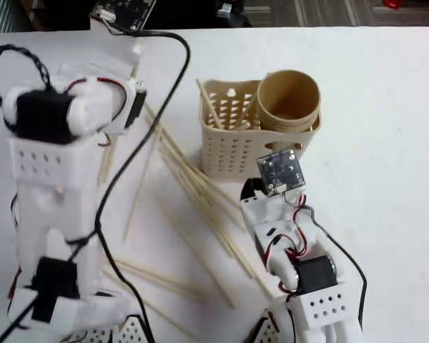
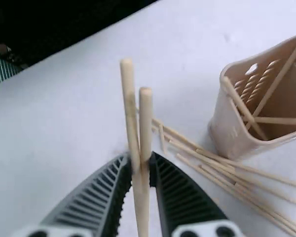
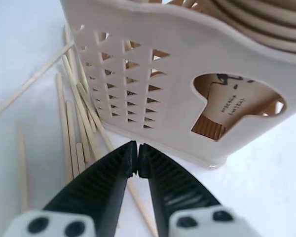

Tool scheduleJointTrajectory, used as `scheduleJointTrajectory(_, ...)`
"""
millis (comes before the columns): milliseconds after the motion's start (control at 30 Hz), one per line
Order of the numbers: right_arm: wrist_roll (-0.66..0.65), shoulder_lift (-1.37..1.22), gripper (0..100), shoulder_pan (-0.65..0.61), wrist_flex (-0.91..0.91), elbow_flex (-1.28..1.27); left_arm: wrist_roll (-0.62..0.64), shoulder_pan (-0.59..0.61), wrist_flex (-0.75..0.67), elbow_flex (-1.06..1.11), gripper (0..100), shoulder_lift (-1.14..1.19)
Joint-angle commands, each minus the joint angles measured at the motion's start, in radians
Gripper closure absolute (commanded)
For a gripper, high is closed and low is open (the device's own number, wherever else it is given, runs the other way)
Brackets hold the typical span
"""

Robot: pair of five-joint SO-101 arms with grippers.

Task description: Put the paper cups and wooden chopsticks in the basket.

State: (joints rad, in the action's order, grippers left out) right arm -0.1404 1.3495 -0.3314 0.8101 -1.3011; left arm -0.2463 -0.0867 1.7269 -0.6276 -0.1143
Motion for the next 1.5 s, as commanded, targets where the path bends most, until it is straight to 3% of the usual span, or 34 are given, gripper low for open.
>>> scheduleJointTrajectory(0, -0.054, 0.015, 98.1, -0.041, 0.03, 0.008, 0.06, -0.058, -0.087, -0.014, 98, -0.108)
scheduleJointTrajectory(433, -0.262, 0.015, 98.1, -0.232, 0.113, -0.052, 0.103, -0.229, -0.393, -0.014, 98, -0.237)
scheduleJointTrajectory(833, -0.278, 0.015, 98.1, -0.269, 0.113, -0.068, 0.104, -0.352, -0.58, -0.006, 98, -0.127)
scheduleJointTrajectory(1067, -0.278, 0.015, 98.1, -0.269, 0.113, -0.068, 0.117, -0.386, -0.657, -0.006, 98, 0.016)
scheduleJointTrajectory(1367, -0.278, 0.015, 98.1, -0.269, 0.111, -0.068, 0.155, -0.384, -0.652, -0.005, 97, 0.15)
scheduleJointTrajectory(1467, -0.278, 0.015, 98.1, -0.269, 0.099, -0.071, 0.158, -0.374, -0.641, -0.005, 88, 0.166)
